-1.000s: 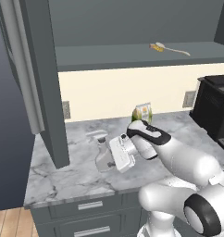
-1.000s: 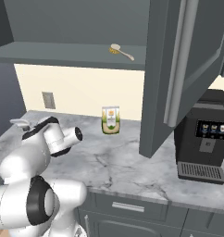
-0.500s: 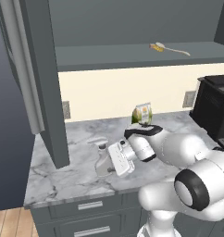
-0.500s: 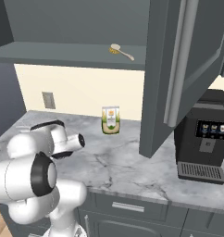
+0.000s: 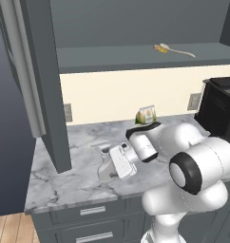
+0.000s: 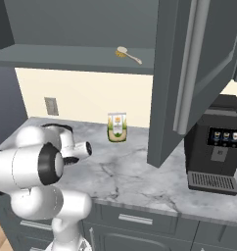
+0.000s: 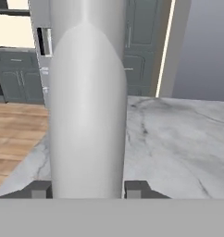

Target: Pick the spray and dish brush from the cabinet and place them on the counter.

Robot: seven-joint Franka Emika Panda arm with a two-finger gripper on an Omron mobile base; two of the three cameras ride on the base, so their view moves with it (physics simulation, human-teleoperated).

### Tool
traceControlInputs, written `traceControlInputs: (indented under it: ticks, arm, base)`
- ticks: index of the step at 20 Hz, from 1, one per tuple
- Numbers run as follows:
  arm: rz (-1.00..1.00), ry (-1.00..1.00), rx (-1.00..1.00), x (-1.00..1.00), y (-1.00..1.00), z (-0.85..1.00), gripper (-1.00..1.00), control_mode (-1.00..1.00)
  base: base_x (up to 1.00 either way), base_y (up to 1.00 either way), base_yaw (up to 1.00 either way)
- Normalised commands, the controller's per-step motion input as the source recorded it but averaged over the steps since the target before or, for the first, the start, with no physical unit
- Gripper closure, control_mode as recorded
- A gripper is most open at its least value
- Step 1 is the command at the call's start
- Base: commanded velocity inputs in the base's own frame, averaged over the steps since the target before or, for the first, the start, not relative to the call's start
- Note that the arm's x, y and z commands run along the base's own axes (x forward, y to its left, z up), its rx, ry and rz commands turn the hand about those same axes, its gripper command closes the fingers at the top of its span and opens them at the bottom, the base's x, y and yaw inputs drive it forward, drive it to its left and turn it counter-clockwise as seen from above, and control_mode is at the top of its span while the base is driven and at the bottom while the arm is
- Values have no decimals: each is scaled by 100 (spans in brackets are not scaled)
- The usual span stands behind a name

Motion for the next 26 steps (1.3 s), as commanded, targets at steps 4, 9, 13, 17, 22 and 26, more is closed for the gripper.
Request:
traceControlInputs:
  ticks: [4,9,13,17,22,26]
  arm:
    - [2,-1,0,-1,13,-11,-100,-100]
    - [3,0,0,-3,9,-4,-100,-100]
    - [1,0,0,-4,2,0,-100,-100]
    - [0,0,0,-5,0,0,-100,-100]
    - [1,3,0,0,-3,0,-100,-100]
    - [0,2,0,-1,-13,0,-100,-100]
  base:
    - [0,0,0]
    - [0,0,0]
    - [0,0,0]
    - [0,0,0]
    - [0,0,0]
    - [0,0,0]
